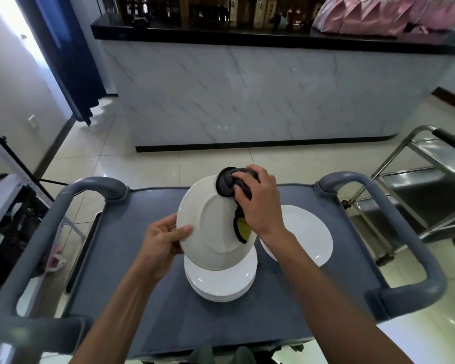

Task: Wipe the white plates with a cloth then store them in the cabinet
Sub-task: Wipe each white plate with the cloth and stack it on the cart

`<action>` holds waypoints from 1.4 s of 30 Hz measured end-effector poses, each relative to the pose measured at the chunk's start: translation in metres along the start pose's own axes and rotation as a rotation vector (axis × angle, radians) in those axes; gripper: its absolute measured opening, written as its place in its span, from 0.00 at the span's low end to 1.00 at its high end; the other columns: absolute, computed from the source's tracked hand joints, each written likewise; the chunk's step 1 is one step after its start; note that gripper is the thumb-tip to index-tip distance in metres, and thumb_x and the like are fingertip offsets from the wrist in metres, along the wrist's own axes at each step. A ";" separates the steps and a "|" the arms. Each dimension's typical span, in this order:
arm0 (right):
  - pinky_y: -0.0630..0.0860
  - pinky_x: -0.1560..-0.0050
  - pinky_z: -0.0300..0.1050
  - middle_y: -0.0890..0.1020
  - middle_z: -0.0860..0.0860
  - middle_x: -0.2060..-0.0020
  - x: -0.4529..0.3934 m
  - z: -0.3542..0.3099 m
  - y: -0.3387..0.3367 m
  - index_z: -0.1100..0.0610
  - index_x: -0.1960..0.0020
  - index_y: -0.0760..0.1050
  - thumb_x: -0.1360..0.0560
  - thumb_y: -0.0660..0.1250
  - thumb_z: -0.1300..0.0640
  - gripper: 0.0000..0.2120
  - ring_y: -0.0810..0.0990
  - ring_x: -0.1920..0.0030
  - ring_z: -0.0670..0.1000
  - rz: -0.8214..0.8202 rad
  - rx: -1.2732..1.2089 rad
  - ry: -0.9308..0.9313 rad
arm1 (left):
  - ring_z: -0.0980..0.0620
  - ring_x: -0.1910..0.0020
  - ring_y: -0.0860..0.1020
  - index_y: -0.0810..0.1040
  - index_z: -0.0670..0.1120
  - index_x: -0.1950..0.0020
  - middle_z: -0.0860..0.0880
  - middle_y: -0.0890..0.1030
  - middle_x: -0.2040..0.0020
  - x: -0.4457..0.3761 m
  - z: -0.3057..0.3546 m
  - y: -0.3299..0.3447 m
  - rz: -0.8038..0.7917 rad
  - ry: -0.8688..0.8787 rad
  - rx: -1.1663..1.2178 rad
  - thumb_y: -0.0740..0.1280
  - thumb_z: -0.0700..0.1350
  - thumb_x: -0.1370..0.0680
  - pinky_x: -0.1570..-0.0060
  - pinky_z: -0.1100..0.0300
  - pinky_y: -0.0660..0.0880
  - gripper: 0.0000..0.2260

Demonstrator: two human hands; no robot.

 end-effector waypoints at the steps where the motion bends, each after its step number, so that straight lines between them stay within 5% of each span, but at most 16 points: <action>1: 0.74 0.43 0.56 0.73 0.48 0.33 0.000 -0.007 0.002 0.48 0.37 0.79 0.21 0.67 0.52 0.13 0.71 0.37 0.54 0.000 0.004 -0.025 | 0.42 0.56 0.83 0.84 0.45 0.41 0.38 0.85 0.49 0.000 0.001 0.000 -0.008 0.004 -0.017 0.74 0.40 0.30 0.62 0.49 0.81 0.17; 12: 0.72 0.49 0.58 0.76 0.50 0.34 0.041 -0.071 0.041 0.47 0.42 0.81 0.24 0.68 0.52 0.12 0.74 0.38 0.58 -0.072 0.104 -0.357 | 0.34 0.50 0.84 0.84 0.42 0.44 0.35 0.84 0.47 0.011 -0.008 -0.006 0.054 -0.004 -0.040 0.73 0.39 0.29 0.51 0.37 0.81 0.14; 18: 0.74 0.46 0.58 0.75 0.50 0.35 0.016 -0.064 0.039 0.49 0.39 0.80 0.22 0.68 0.51 0.12 0.73 0.38 0.56 -0.048 0.027 -0.216 | 0.37 0.52 0.83 0.83 0.40 0.40 0.36 0.84 0.46 0.017 -0.007 -0.011 0.095 0.024 0.023 0.71 0.38 0.28 0.53 0.41 0.80 0.17; 21: 0.74 0.43 0.59 0.74 0.49 0.35 -0.003 -0.045 0.033 0.49 0.38 0.79 0.22 0.66 0.51 0.13 0.72 0.38 0.56 -0.045 0.016 -0.088 | 0.41 0.55 0.82 0.83 0.41 0.42 0.39 0.84 0.49 0.019 -0.006 -0.016 0.134 0.028 0.134 0.69 0.37 0.28 0.61 0.51 0.81 0.15; 29: 0.73 0.37 0.55 0.74 0.52 0.36 0.002 0.004 0.022 0.53 0.36 0.79 0.21 0.66 0.54 0.14 0.72 0.38 0.55 -0.008 -0.067 0.154 | 0.49 0.55 0.83 0.87 0.48 0.49 0.46 0.85 0.50 0.012 0.002 -0.026 0.197 0.034 0.290 0.68 0.39 0.27 0.61 0.55 0.82 0.12; 36: 0.74 0.38 0.51 0.74 0.50 0.36 0.035 -0.008 0.033 0.53 0.36 0.78 0.20 0.66 0.55 0.13 0.71 0.39 0.54 0.082 -0.108 0.139 | 0.50 0.51 0.83 0.86 0.49 0.47 0.47 0.85 0.46 0.000 0.003 -0.015 0.252 0.036 0.400 0.62 0.36 0.20 0.56 0.54 0.83 0.15; 42: 0.69 0.33 0.57 0.66 0.51 0.26 0.059 -0.038 0.054 0.49 0.29 0.72 0.20 0.60 0.44 0.22 0.66 0.31 0.56 -0.019 -0.060 0.067 | 0.48 0.49 0.84 0.82 0.47 0.41 0.45 0.85 0.44 -0.008 0.003 -0.011 0.316 0.030 0.378 0.62 0.36 0.19 0.55 0.53 0.83 0.13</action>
Point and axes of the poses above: each hand's wrist, its own x-axis away from the middle knuckle, its own y-axis out of the palm, z = x × y, the point moved 2 cm from there along -x, towards the middle knuckle
